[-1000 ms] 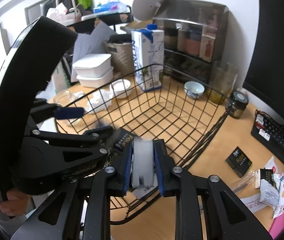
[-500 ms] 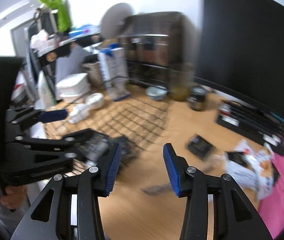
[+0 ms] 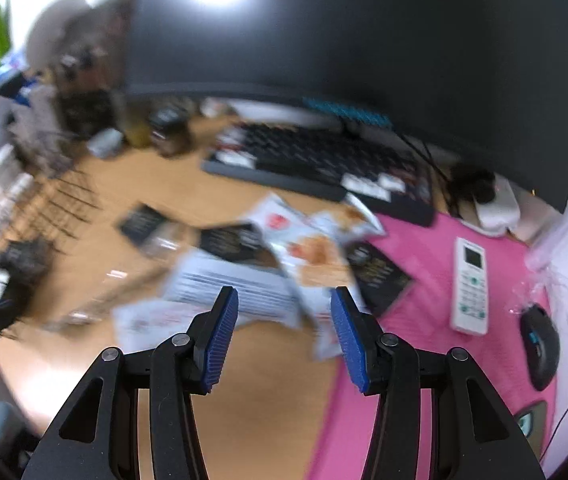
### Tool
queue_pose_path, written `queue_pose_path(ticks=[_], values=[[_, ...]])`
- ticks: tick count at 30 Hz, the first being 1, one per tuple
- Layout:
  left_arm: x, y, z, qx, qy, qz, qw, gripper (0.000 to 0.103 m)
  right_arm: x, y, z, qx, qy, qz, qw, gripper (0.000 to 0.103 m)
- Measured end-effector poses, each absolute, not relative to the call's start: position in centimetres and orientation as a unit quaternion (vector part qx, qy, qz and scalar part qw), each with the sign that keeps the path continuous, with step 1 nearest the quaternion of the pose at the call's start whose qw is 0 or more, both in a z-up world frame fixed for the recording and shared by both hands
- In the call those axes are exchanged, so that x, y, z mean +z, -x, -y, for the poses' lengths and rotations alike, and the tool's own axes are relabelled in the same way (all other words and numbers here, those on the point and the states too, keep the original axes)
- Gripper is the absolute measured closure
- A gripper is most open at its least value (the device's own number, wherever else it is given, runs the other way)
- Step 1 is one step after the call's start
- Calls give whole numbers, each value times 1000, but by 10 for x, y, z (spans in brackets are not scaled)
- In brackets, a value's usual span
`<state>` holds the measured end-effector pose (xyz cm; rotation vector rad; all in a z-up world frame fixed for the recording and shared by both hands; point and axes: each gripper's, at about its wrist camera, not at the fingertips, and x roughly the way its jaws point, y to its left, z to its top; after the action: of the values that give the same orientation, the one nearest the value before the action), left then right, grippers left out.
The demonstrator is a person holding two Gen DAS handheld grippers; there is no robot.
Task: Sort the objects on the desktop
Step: 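Return both tools to the desk pile, then grasp a white wheat-cracker snack bag with the right tool while the left tool grasps a white snack bag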
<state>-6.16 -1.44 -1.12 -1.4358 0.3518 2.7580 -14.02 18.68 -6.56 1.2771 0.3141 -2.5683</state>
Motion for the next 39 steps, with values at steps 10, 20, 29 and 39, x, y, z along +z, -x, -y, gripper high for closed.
queue_pose_path(ticks=[10,20,29,39], values=[[-37,105,-8,867,483,-120,29,29,-104,174,-185,-864,-462,-159,123,55],[-59,138,-17,854,507,-117,26,29,-103,174,-186,-862,-464,-155,129,68],[-70,142,-33,845,517,-129,48,29,-111,184,-156,-838,-468,-243,140,68],[-65,137,-18,845,521,-115,25,29,-109,109,-138,-810,-482,-249,225,69]])
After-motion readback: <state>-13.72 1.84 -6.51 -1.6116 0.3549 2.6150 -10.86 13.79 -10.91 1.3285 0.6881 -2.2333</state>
